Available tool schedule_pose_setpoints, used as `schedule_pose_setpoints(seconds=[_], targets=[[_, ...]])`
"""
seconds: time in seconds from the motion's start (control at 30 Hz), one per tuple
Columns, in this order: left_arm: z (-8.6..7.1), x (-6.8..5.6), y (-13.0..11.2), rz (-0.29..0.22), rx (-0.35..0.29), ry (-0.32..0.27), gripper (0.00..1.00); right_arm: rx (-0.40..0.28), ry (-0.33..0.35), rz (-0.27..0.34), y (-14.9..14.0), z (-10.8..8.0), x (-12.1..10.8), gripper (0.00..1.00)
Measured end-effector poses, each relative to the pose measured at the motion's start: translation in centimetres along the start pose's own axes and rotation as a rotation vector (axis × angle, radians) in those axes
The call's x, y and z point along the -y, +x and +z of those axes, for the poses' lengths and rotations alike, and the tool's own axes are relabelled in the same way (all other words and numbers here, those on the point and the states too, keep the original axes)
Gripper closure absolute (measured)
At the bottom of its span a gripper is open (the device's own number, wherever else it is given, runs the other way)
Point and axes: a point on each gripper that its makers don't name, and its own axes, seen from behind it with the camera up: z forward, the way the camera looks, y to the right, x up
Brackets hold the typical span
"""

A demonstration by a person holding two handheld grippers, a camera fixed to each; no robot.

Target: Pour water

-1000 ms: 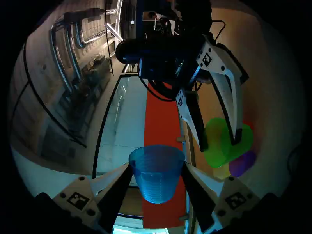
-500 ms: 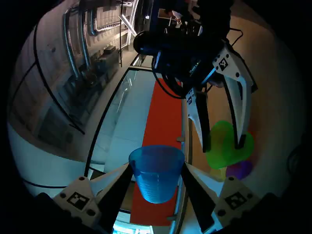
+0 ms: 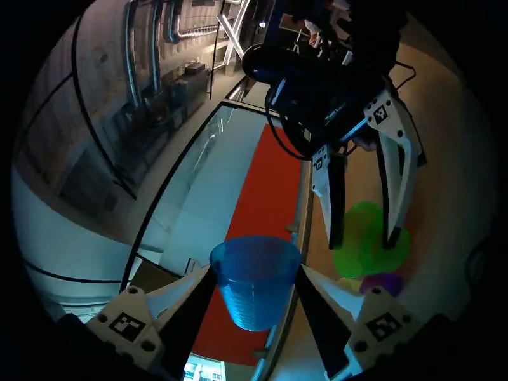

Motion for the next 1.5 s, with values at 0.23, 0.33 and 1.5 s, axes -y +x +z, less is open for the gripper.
schedule_pose_setpoints(seconds=[0.23,0.33,1.5], targets=[[-0.1,0.2,-0.3,-0.059,0.002,0.003,0.17,-0.001,-0.003,-0.005,0.0,-0.2,-0.1,0.06],[-0.1,0.4,-0.4,-0.081,0.0,0.005,0.17,-0.004,-0.006,-0.006,0.2,-0.2,-0.1,0.06],[-0.7,0.9,-2.0,-0.498,0.002,0.008,0.17,-0.026,-0.002,-0.016,1.4,-0.4,0.3,0.06]])
